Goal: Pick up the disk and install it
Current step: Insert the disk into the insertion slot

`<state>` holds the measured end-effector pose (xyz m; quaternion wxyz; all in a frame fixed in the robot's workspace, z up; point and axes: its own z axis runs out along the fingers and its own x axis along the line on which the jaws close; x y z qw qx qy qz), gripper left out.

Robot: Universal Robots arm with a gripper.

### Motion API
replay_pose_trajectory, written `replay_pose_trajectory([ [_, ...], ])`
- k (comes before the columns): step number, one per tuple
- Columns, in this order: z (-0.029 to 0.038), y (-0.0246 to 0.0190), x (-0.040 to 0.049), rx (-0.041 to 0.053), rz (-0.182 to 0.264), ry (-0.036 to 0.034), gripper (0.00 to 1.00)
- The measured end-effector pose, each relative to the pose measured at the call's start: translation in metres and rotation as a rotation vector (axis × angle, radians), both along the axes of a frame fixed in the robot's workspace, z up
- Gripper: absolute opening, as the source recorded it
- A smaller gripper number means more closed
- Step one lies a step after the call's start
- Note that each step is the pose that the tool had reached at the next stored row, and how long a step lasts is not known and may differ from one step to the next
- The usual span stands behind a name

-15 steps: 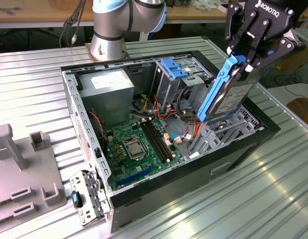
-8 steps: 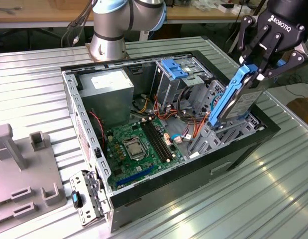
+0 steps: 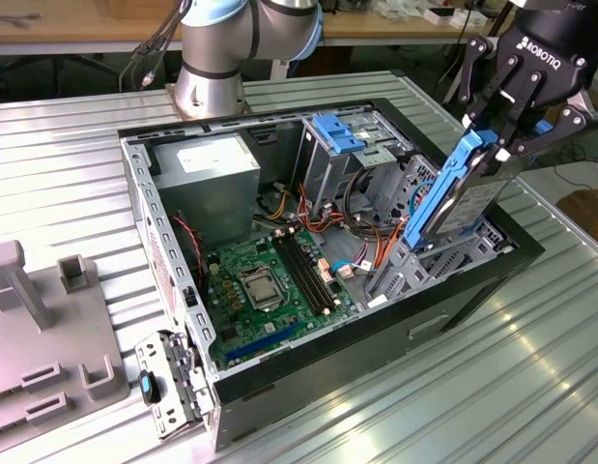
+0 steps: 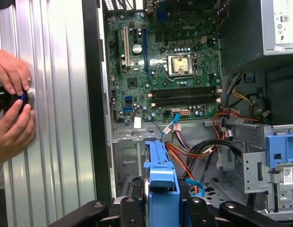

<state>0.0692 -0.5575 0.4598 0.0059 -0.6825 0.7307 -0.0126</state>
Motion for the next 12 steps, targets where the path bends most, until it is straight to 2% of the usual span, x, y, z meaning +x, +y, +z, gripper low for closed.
replay_pose_trajectory([
  [12, -0.0054, -0.0005, 0.0007, -0.0001, 0.000, 0.0000, 0.37],
])
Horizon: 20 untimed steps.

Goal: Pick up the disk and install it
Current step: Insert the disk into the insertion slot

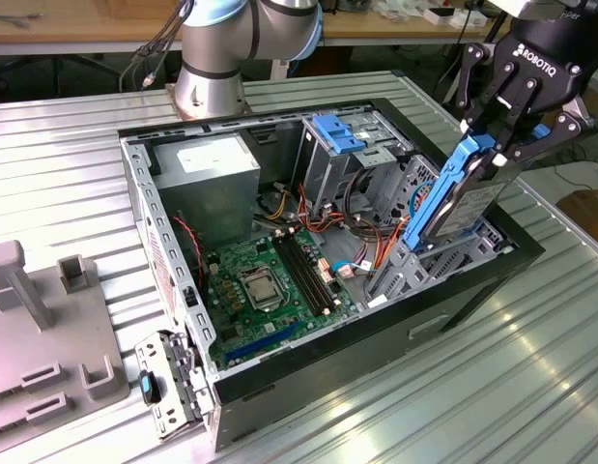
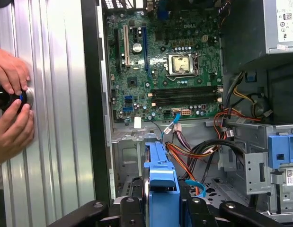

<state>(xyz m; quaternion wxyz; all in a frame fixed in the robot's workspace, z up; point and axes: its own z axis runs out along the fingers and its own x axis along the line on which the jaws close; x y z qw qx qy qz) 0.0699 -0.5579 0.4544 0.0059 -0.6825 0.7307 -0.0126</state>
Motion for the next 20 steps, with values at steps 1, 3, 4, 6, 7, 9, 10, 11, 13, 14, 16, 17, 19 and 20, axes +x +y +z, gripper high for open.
replay_pose_trajectory([
  [1, 0.0000, 0.0000, 0.0000, 0.0000, 0.000, 0.0000, 0.37],
  [3, 0.0011, -0.0001, 0.0001, 0.0011, 0.000, -0.0002, 0.37],
  [4, 0.0020, -0.0001, 0.0001, 0.0012, 0.000, -0.0001, 0.37],
  [6, 0.0034, 0.0000, 0.0001, 0.0008, 0.000, -0.0001, 0.37],
  [7, 0.0038, 0.0000, 0.0001, 0.0009, 0.000, -0.0001, 0.37],
  [9, 0.0040, 0.0000, 0.0001, 0.0007, 0.000, -0.0001, 0.37],
  [10, 0.0040, 0.0000, 0.0001, 0.0007, 0.000, -0.0001, 0.37],
  [11, 0.0040, 0.0000, 0.0001, 0.0007, 0.001, -0.0001, 0.37],
  [13, 0.0040, 0.0000, 0.0000, 0.0007, 0.004, 0.0000, 0.37],
  [14, 0.0040, 0.0000, 0.0000, 0.0007, 0.006, 0.0000, 0.37],
  [16, 0.0040, 0.0000, 0.0000, 0.0006, 0.012, -0.0001, 0.37],
  [17, 0.0040, 0.0000, 0.0000, 0.0006, 0.015, -0.0001, 0.37],
  [19, 0.0040, 0.0000, 0.0000, 0.0006, 0.020, 0.0000, 0.37],
  [20, 0.0040, 0.0000, 0.0000, 0.0006, 0.020, 0.0000, 0.37],
])
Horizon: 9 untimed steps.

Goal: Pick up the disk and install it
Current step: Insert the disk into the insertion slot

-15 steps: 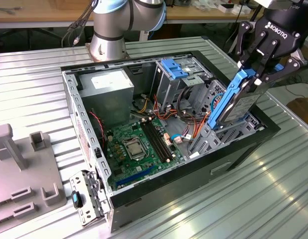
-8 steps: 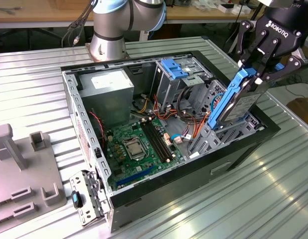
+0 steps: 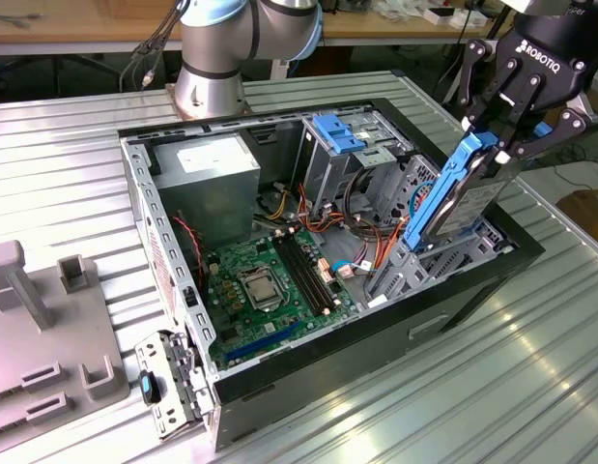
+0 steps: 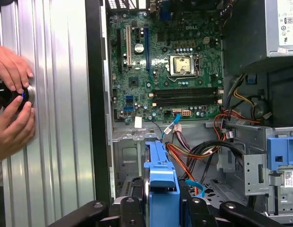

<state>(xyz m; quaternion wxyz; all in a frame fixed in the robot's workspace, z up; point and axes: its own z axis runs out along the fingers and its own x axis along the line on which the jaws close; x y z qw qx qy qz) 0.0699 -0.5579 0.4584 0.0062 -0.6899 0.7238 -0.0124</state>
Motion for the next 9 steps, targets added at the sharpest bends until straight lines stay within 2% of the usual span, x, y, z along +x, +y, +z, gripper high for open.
replay_pose_trajectory([
  [9, -0.0024, 0.0000, 0.0000, 0.0001, 0.000, 0.0000, 0.37],
])
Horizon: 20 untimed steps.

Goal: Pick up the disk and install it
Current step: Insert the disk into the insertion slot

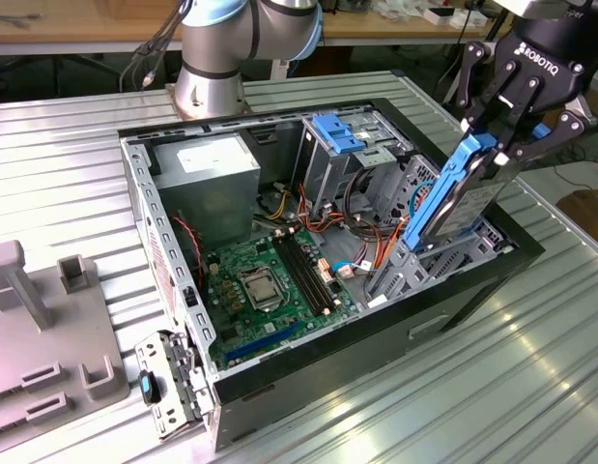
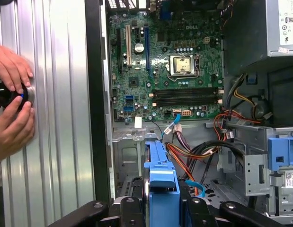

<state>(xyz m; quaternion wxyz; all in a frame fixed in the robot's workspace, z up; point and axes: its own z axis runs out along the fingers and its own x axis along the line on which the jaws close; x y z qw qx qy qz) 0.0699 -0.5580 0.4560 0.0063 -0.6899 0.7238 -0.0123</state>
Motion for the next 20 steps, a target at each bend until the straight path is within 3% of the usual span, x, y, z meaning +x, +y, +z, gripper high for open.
replay_pose_trajectory([
  [20, -0.0077, 0.0000, 0.0000, 0.0004, 0.000, 0.0000, 0.37],
])
